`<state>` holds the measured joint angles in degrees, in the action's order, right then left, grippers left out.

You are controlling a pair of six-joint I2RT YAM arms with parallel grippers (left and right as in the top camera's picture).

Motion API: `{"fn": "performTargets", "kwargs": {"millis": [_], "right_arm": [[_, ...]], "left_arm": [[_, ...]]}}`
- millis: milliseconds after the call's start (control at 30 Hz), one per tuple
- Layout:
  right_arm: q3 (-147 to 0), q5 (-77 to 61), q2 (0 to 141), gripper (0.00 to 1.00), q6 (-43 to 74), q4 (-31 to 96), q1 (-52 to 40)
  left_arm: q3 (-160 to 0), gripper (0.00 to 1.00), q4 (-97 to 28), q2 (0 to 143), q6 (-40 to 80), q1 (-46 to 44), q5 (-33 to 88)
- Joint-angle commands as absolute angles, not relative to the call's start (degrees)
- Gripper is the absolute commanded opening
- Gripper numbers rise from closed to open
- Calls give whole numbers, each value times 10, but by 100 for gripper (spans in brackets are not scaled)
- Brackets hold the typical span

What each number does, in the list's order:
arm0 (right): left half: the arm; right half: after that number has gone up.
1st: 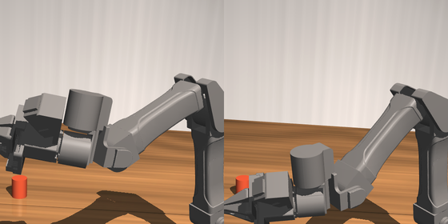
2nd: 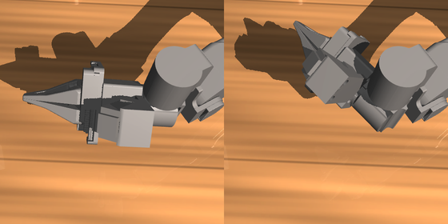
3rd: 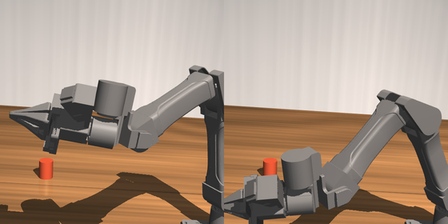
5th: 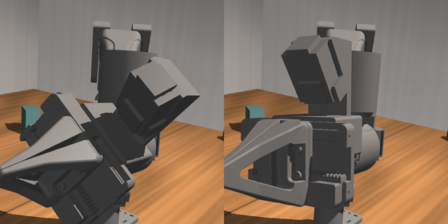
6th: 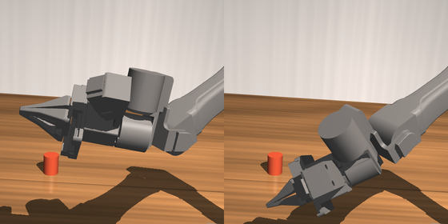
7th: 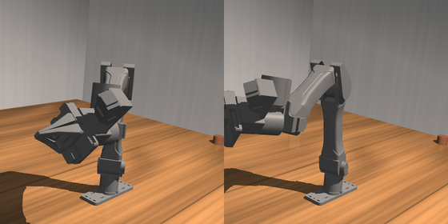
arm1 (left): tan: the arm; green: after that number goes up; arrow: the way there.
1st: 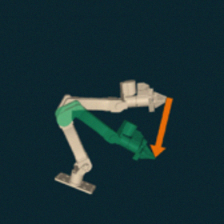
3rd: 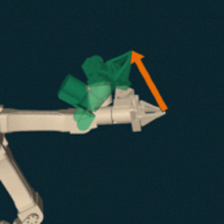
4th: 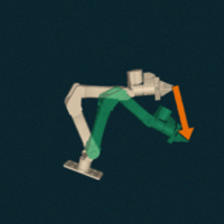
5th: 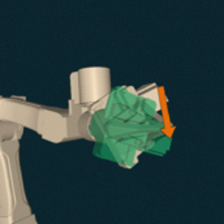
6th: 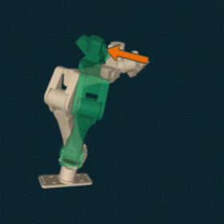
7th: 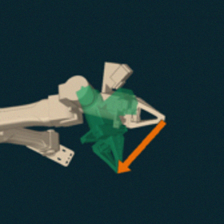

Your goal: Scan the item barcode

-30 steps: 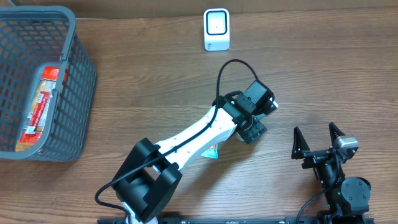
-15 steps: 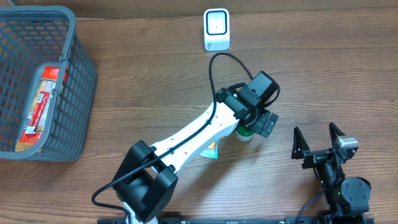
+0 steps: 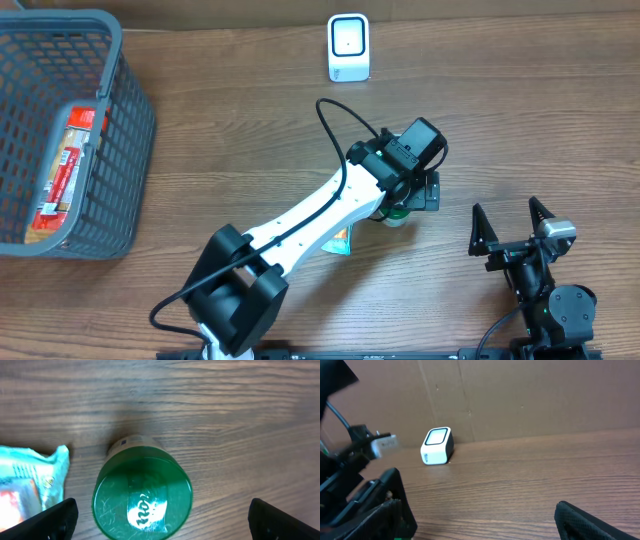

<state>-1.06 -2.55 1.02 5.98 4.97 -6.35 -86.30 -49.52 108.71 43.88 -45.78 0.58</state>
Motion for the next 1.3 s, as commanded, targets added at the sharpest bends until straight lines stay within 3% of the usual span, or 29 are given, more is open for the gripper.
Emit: {"fn": "performTargets", "kwargs": {"millis": [0,300,467,533,700,733,800,967,1100,1267], "right_arm": [[-4,-22,10,100,58,47,-60],[-4,-22,10,100,58,47,-60],[-4,-22,10,100,58,47,-60],[-4,-22,10,100,58,47,-60],[-4,-22,10,100,58,47,-60],[-4,-22,10,100,58,47,-60],[-4,-22,10,100,58,47,-60],[-4,-22,10,100,58,47,-60],[-4,-22,10,100,58,47,-60],[-4,-22,10,100,58,47,-60]], "left_arm": [[-867,100,-494,1126,524,-464,-6],[-872,83,-493,1155,515,-460,-11],[-910,57,-497,1150,362,-453,-8],[-924,53,-497,1149,277,-453,8],[-940,60,-499,1149,61,-455,57],[-940,67,-503,1149,11,-455,56],[-940,72,-517,1149,-69,-455,53],[-940,75,-539,1150,-170,-455,1],[-948,100,-524,1148,-107,-455,-30],[-987,100,-542,1146,77,-454,19]]}}
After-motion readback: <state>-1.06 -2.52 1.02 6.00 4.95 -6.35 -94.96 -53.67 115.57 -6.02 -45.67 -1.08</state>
